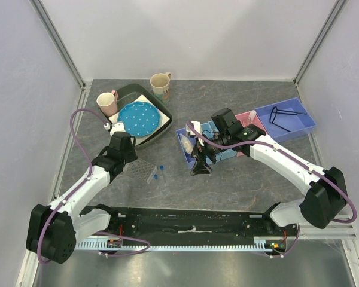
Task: Organize the chemistry lab equipment
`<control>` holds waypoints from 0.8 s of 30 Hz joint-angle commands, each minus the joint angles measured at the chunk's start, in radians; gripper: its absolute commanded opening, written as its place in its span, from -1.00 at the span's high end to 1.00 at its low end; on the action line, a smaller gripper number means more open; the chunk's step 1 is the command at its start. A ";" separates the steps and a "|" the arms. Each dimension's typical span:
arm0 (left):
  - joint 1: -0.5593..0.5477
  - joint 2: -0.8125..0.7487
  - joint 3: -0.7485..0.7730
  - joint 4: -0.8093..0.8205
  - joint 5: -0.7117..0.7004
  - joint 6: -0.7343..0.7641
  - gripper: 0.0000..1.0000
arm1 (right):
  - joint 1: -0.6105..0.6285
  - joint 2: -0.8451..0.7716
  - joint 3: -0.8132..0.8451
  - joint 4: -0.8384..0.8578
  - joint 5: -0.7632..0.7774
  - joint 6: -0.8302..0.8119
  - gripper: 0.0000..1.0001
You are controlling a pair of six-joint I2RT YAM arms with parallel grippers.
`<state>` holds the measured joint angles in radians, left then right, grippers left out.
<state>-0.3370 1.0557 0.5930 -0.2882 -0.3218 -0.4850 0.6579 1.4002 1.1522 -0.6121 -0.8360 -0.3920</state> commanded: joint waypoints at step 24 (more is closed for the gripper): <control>0.009 -0.581 0.134 -0.305 0.024 0.109 -0.99 | 0.292 0.304 0.113 0.273 0.533 0.504 -0.50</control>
<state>-0.3351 0.5808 0.7040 -0.5499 -0.3035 -0.4438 0.9485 1.6253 1.1751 -0.4351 -0.4858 -0.1143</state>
